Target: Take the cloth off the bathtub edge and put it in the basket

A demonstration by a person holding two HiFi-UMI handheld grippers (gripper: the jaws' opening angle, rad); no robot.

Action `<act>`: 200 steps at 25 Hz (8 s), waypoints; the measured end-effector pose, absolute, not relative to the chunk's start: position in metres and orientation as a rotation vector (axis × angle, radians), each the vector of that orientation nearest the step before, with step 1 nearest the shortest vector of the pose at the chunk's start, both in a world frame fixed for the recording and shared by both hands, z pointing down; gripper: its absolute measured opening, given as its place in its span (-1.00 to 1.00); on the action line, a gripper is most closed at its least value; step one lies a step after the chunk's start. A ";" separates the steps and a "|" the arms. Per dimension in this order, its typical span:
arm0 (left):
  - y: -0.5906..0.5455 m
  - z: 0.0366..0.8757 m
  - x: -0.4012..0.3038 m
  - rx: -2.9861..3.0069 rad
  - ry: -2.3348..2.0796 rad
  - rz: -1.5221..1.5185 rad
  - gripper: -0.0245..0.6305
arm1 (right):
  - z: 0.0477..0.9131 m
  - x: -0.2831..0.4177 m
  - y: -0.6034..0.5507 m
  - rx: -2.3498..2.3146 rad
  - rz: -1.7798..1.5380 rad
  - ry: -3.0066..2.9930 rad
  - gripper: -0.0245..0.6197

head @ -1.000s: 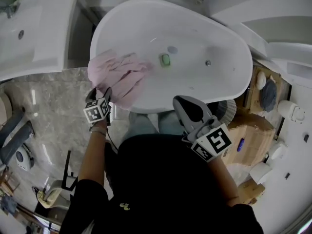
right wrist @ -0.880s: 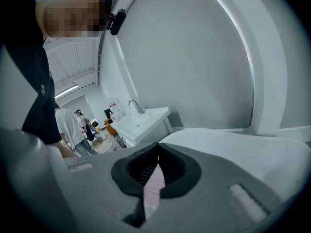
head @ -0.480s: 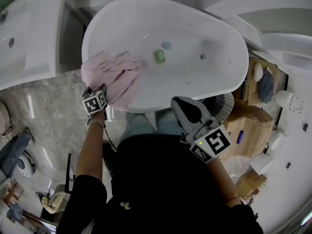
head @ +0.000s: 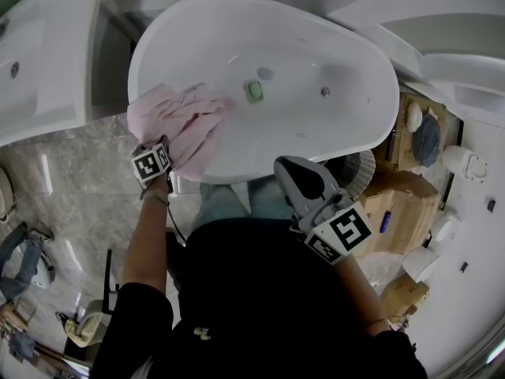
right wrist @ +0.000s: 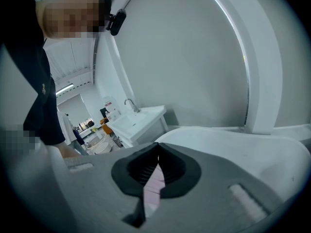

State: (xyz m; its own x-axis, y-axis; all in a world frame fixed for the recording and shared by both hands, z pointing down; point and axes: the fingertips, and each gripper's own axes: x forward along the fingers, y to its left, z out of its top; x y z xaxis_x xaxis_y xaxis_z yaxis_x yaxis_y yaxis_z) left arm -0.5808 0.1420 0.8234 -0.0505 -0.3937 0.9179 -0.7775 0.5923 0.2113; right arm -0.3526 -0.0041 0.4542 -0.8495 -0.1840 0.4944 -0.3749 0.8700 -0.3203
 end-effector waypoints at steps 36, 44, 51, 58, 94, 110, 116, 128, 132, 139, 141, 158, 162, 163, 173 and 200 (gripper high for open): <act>0.181 0.743 -0.538 0.919 -1.782 0.480 -0.72 | 0.418 -0.306 0.005 0.393 0.557 -2.721 -0.93; 0.168 0.681 -0.524 1.022 -1.839 0.407 -0.73 | 0.412 -0.285 -0.013 0.429 0.565 -2.741 -0.93; 0.148 0.618 -0.514 1.161 -1.874 0.337 -0.73 | 0.402 -0.282 -0.023 0.434 0.557 -2.782 -0.93; 0.103 0.535 -0.511 1.331 -1.935 0.338 -0.73 | 0.392 -0.280 -0.036 0.452 0.558 -2.818 -0.93; -0.091 0.381 -0.294 2.120 -1.589 0.397 -0.75 | 0.386 -0.019 -0.040 1.334 0.670 -2.641 -0.93; -0.103 0.344 -0.003 2.386 -1.323 0.430 -0.75 | 0.393 0.238 0.009 1.673 0.734 -2.545 -0.93; -0.111 0.319 0.111 2.535 -1.154 0.415 -0.75 | 0.392 0.312 0.027 1.813 0.745 -2.486 -0.93; -0.127 0.292 0.268 2.737 -0.742 0.377 -0.76 | 0.390 0.384 0.038 2.094 0.759 -2.297 -0.93; -0.133 0.289 0.312 2.775 -0.582 0.360 -0.76 | 0.392 0.402 0.030 2.179 0.764 -2.213 -0.93; -0.139 0.305 0.368 2.795 -0.350 0.383 -0.76 | 0.395 0.416 0.010 2.254 0.777 -2.113 -0.93; -0.139 0.315 0.384 2.788 -0.300 0.397 -0.76 | 0.398 0.421 0.006 2.267 0.790 -2.091 -0.93; -0.136 0.511 0.444 2.604 -0.126 0.724 -0.75 | 0.454 0.444 -0.014 2.214 0.990 -1.926 -0.93; -0.139 0.569 0.437 2.560 -0.120 0.814 -0.75 | 0.470 0.443 -0.027 2.173 1.022 -1.916 -0.93; -0.140 0.584 0.436 2.551 -0.124 0.833 -0.75 | 0.475 0.443 -0.030 2.163 1.033 -1.915 -0.93; -0.153 0.726 0.429 2.461 -0.148 1.031 -0.75 | 0.511 0.448 -0.057 2.092 1.096 -1.906 -0.93; -0.152 0.854 0.422 2.404 -0.161 1.203 -0.31 | 0.535 0.433 -0.058 2.015 1.104 -1.955 -0.93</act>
State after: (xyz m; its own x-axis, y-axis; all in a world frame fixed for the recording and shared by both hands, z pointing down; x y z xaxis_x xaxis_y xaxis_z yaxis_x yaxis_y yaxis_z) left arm 0.4224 -0.1516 0.8537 0.6138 0.0922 0.7841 -0.2955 -0.8941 0.3365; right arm 0.4334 -0.0577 0.5351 -0.1034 -0.8169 0.5674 -0.9078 -0.1556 -0.3894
